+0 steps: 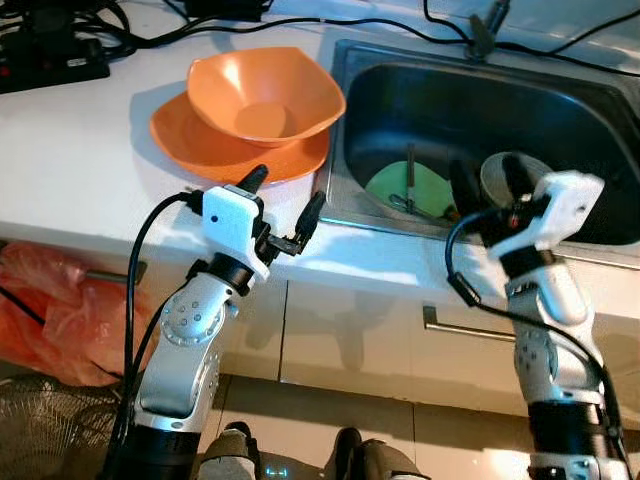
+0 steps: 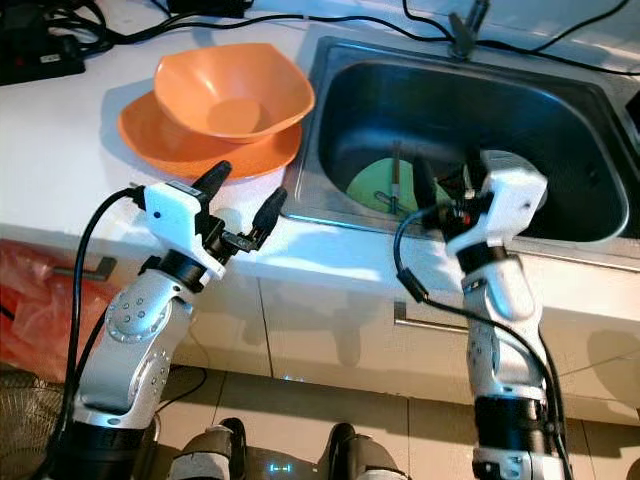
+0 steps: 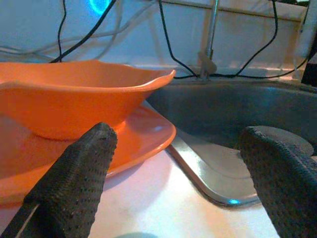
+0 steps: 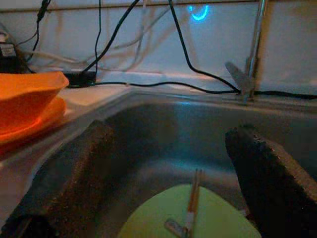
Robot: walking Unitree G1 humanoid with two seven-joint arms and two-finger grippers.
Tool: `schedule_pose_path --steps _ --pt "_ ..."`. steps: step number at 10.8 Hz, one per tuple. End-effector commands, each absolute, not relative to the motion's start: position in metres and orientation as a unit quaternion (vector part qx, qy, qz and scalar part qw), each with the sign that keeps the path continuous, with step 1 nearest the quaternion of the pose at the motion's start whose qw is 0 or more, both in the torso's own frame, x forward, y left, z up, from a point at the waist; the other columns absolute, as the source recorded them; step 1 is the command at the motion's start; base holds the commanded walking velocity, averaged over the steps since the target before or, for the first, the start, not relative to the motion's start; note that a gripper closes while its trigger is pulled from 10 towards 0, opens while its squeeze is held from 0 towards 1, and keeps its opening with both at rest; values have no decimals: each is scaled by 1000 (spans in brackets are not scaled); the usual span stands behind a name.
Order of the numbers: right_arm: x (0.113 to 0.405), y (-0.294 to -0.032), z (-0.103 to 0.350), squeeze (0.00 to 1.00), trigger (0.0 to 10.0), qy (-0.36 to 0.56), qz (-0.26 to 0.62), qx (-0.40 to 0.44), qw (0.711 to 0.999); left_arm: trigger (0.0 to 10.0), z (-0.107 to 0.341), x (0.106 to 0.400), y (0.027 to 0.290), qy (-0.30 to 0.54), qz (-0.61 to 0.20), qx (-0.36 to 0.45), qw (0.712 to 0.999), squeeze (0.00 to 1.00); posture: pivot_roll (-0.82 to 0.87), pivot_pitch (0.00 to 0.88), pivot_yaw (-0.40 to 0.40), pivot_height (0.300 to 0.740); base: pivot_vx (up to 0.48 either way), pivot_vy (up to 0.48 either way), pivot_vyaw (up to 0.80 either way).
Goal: Kitchen organization
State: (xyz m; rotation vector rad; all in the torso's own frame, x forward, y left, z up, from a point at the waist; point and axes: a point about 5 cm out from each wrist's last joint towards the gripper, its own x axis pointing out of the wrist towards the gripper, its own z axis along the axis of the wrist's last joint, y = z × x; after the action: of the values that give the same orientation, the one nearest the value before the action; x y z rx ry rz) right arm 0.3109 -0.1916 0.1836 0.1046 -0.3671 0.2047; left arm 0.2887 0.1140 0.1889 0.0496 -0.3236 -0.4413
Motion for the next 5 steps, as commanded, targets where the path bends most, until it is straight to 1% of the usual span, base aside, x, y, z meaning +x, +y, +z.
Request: schedule_pose_path --steps 1,3,5 --pt "309 -197 182 0 10000 -189 88 45 977 10000 167 290 119 -110 -202 28 973 0 146 208 -81 740 0 0 0" --pt "306 -200 177 0 10000 -186 82 43 978 10000 165 288 116 -111 -195 28 974 0 140 224 -87 740 0 0 0" --pt "307 -206 178 0 10000 -189 76 41 978 10000 165 291 108 -118 -199 37 972 0 132 229 -96 740 0 0 0"
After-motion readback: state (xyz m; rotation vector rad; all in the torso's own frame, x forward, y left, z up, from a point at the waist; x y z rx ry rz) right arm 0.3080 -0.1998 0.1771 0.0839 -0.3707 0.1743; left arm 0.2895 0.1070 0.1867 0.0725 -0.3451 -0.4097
